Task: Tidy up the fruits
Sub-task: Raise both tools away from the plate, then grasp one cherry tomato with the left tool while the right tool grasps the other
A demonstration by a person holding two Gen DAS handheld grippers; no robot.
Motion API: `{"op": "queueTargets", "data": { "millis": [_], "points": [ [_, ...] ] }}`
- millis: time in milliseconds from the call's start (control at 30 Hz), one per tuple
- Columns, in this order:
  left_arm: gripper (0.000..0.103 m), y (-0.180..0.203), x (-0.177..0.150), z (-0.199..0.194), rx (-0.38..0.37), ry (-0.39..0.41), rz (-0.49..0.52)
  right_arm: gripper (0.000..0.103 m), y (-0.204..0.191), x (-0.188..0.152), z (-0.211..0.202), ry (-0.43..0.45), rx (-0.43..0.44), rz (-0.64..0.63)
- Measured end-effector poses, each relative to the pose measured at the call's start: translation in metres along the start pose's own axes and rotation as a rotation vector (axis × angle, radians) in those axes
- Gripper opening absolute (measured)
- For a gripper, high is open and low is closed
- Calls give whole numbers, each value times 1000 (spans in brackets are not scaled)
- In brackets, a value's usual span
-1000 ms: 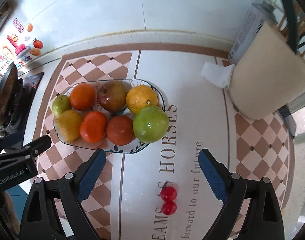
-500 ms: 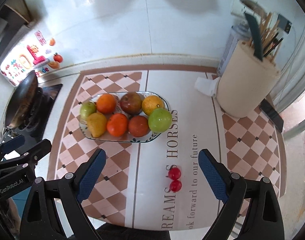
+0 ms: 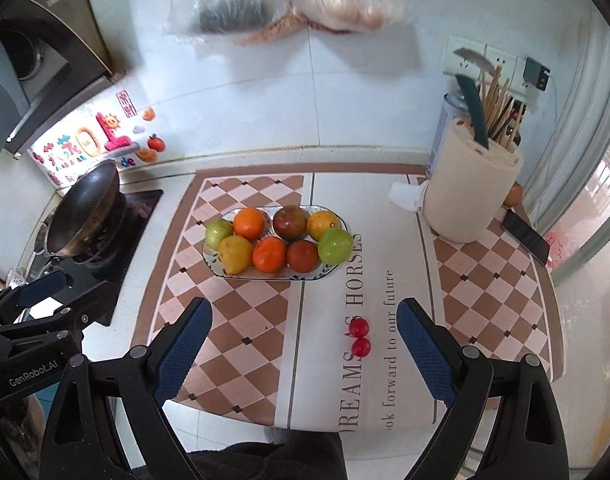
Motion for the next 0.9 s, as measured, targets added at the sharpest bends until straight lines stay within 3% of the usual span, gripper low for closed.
{"op": "queueTargets", "data": {
  "millis": [267, 600, 700, 733, 767, 900],
  "points": [
    [91, -1, -13, -31, 3, 57, 9, 96, -7, -13, -37, 51, 8, 6],
    [91, -4, -29, -42, -20, 65, 12, 96, -9, -29, -47, 58, 19, 50],
    [91, -4, -31, -40, -22, 60, 20, 100, -6, -29, -46, 72, 34, 63],
    [93, -3, -32, -37, -17, 51, 23, 100, -4, -29, -44, 79, 44, 70],
    [103, -3, -31, -33, -13, 45, 25, 100, -2, -28, -42, 81, 52, 74],
    [103, -1, -31, -14, 33, 24, 34, 100, 24, -25, -20, 54, 66, 118]
  ]
}}
Point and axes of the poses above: each gripper's, at about its wrist camera, not at the fingertips, and z roughly the way its jaws point, y to its right, x to its top, the point moved 4 cm from there along z, roughly the way its jaws point, and after that the axes turned 4 degrees about z, right-handed, at the moved point
